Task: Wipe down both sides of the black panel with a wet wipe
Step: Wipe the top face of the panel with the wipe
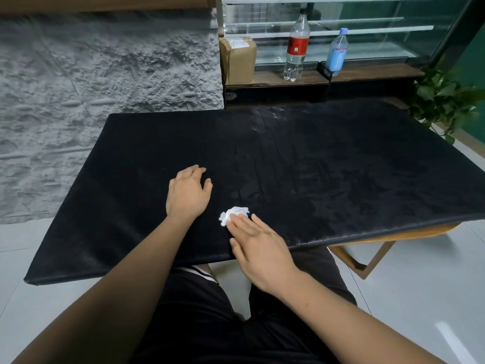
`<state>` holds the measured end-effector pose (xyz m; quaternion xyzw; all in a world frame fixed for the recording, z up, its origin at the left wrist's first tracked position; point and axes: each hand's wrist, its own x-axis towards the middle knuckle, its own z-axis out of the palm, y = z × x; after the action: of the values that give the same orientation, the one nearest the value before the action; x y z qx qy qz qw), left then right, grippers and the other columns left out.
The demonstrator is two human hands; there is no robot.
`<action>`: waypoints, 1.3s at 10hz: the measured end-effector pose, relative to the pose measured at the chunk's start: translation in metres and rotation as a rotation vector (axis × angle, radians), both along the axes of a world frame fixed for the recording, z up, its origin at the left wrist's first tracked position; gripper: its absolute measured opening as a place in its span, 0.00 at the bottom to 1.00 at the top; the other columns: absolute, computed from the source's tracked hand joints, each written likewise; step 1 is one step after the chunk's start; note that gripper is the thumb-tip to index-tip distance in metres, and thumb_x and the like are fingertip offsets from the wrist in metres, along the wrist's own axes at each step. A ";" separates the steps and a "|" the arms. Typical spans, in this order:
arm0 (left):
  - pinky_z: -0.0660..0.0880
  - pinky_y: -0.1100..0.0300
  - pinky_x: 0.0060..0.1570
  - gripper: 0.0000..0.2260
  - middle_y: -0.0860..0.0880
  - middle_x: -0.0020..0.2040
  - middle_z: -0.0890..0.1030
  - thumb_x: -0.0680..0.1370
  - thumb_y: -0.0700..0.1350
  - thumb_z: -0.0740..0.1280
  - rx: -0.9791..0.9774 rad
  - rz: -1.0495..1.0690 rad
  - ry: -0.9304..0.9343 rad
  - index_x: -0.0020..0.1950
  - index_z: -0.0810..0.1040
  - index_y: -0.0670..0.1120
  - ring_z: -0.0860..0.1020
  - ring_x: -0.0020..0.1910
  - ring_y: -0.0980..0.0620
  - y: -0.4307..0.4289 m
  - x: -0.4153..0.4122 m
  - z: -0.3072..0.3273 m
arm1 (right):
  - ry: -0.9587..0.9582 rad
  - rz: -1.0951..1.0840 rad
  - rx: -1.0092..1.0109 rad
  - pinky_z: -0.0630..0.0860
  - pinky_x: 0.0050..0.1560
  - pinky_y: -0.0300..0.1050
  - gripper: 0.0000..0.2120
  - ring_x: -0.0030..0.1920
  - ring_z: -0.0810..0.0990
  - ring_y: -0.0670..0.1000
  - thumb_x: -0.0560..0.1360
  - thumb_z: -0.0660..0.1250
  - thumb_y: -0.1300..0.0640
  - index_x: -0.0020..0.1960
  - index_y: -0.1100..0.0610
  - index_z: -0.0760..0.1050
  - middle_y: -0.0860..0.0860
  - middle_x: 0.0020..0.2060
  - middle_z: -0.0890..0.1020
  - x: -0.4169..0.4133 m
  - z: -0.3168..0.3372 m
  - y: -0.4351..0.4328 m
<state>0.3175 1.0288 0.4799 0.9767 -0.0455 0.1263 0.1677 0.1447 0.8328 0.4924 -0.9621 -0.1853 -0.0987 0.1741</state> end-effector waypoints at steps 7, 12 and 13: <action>0.65 0.48 0.75 0.22 0.50 0.78 0.72 0.85 0.56 0.59 0.008 -0.002 0.032 0.77 0.73 0.50 0.68 0.77 0.48 -0.001 -0.002 0.005 | 0.010 -0.206 0.006 0.51 0.79 0.40 0.18 0.75 0.64 0.40 0.86 0.58 0.54 0.74 0.45 0.72 0.38 0.76 0.71 0.044 0.003 -0.105; 0.64 0.48 0.75 0.22 0.51 0.78 0.71 0.85 0.56 0.59 0.007 0.003 0.031 0.77 0.73 0.50 0.68 0.77 0.49 -0.001 -0.002 0.005 | 0.038 -0.337 -0.068 0.61 0.51 0.39 0.12 0.64 0.72 0.51 0.85 0.54 0.51 0.64 0.47 0.73 0.40 0.64 0.76 0.054 0.010 -0.092; 0.64 0.48 0.75 0.22 0.50 0.78 0.72 0.85 0.56 0.59 0.010 0.002 0.030 0.77 0.73 0.50 0.68 0.77 0.48 -0.001 -0.002 0.005 | 0.010 -0.287 -0.066 0.65 0.58 0.38 0.12 0.62 0.72 0.49 0.85 0.56 0.52 0.65 0.48 0.74 0.42 0.65 0.76 0.054 0.008 -0.072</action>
<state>0.3153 1.0274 0.4854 0.9793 -0.0423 0.1114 0.1636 0.1983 0.7604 0.5002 -0.9844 -0.0481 -0.1116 0.1273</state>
